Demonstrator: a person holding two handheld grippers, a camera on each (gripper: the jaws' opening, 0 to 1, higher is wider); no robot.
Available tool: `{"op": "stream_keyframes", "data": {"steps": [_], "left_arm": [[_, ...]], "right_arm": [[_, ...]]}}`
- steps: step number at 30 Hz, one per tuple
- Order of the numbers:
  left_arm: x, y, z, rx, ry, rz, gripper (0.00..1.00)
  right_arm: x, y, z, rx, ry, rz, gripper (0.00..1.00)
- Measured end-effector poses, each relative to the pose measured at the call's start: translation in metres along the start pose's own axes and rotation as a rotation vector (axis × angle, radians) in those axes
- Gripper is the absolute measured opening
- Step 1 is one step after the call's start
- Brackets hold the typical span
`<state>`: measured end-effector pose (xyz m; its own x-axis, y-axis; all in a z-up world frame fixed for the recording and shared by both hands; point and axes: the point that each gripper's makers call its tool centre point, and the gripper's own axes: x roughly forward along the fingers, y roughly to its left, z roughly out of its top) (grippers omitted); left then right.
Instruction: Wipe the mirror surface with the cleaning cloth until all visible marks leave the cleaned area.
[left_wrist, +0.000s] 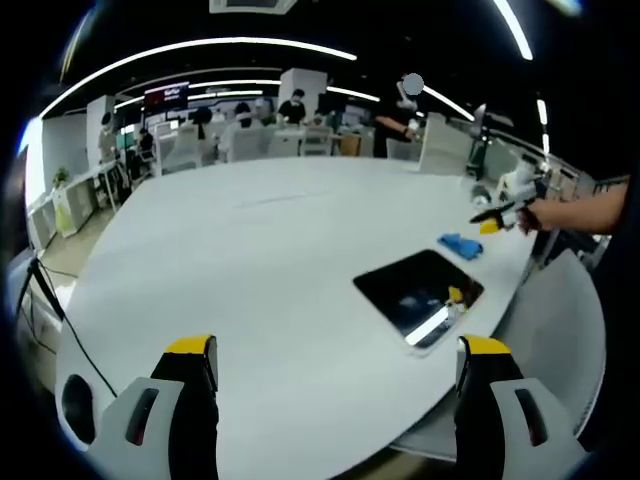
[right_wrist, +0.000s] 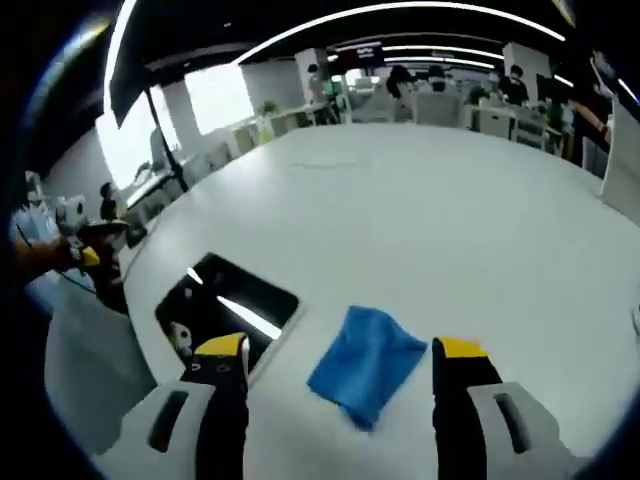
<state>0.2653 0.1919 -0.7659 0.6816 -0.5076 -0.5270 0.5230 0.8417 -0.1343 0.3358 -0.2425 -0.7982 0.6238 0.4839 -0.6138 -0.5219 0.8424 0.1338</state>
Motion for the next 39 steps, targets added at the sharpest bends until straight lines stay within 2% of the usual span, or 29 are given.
{"op": "stream_keyframes", "data": {"steps": [2,3,7,9,12,19,23,25,27,39], "left_arm": [[0.001,0.0,-0.001,0.007,0.007,-0.001,1.0],[0.001,0.001,0.0,0.007,0.006,0.0,1.0],[0.003,0.004,0.003,0.009,-0.001,0.001,1.0],[0.002,0.004,0.003,0.013,0.0,-0.001,1.0],[0.001,0.004,0.002,0.003,0.002,-0.006,1.0],[-0.001,0.003,0.003,0.004,-0.002,-0.016,1.0],[-0.005,0.004,0.005,0.017,-0.009,-0.004,1.0],[-0.007,0.007,0.002,0.005,0.006,0.008,1.0],[-0.008,0.008,0.0,-0.001,0.023,0.016,1.0],[-0.011,0.005,-0.002,-0.003,0.023,0.021,1.0]], "right_arm": [[-0.013,0.004,-0.004,-0.018,-0.031,0.022,1.0],[-0.018,0.009,-0.004,-0.031,-0.047,0.048,1.0],[-0.041,0.018,-0.023,-0.035,-0.031,0.054,1.0],[-0.048,0.022,-0.025,-0.057,-0.052,0.058,1.0],[-0.056,0.028,-0.032,-0.083,-0.049,0.059,1.0],[-0.057,0.023,-0.036,-0.086,-0.039,0.051,1.0],[-0.055,0.019,-0.037,-0.08,-0.024,0.032,1.0],[-0.053,0.021,-0.039,-0.102,-0.017,0.032,1.0],[-0.053,0.021,-0.038,-0.106,-0.02,0.033,1.0],[-0.055,0.019,-0.034,-0.083,-0.04,0.025,1.0]]}}
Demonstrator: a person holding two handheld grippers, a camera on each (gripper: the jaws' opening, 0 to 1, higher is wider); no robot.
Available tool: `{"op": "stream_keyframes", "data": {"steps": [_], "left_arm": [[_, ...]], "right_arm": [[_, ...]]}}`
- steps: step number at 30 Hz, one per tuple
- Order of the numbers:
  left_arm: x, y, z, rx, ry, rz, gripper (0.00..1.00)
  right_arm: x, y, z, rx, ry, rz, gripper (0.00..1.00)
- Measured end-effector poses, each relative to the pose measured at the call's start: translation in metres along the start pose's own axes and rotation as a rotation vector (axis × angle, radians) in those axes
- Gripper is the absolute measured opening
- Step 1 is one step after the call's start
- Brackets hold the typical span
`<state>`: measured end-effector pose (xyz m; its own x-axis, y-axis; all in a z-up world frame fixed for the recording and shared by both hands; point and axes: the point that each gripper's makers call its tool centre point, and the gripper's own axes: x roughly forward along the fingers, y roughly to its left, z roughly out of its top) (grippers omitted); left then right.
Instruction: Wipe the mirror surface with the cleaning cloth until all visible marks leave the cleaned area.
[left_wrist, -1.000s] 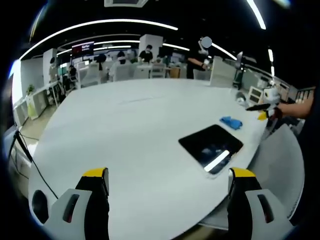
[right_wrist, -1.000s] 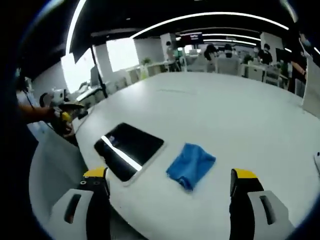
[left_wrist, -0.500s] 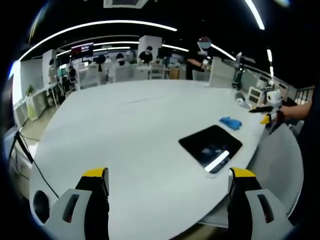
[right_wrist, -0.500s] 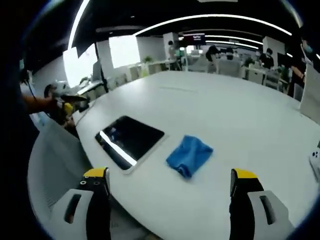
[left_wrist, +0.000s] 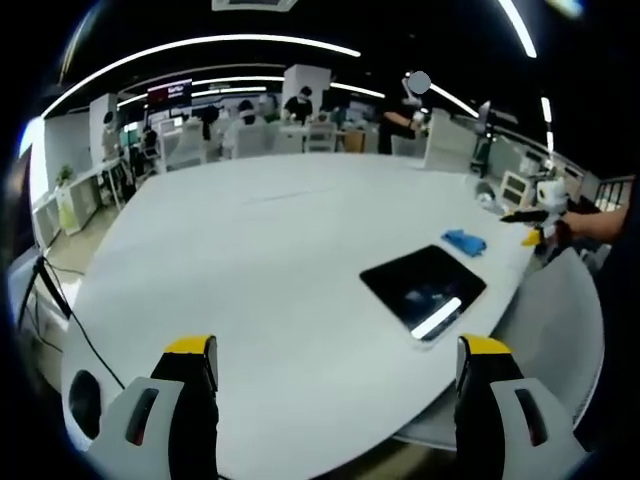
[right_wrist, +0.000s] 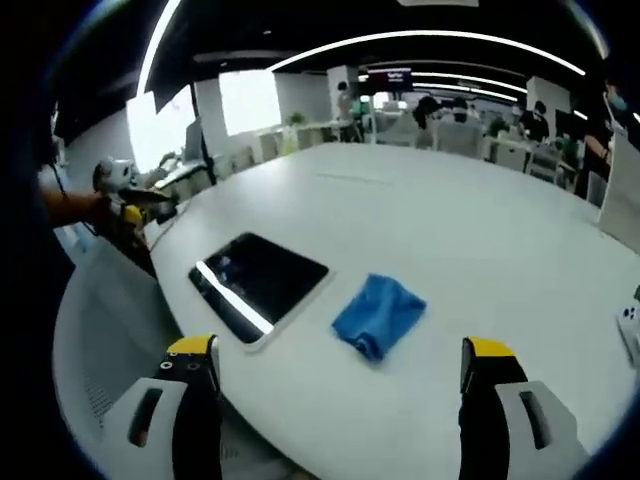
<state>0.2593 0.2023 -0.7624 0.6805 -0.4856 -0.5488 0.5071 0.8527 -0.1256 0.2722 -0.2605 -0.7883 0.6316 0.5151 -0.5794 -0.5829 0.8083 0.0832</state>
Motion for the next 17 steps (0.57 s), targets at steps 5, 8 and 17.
{"op": "stream_keyframes", "data": {"steps": [5,8,17], "left_arm": [[0.0,-0.001,0.001,0.004,-0.01,0.001,1.0],[0.0,-0.003,0.004,0.012,-0.026,-0.001,1.0],[0.001,-0.031,0.024,0.009,-0.07,0.028,1.0]], "right_arm": [[-0.001,0.002,0.0,0.01,-0.005,-0.002,1.0],[-0.002,0.001,0.0,0.015,-0.015,-0.006,1.0],[-0.003,-0.006,0.0,0.045,-0.042,0.004,1.0]]}}
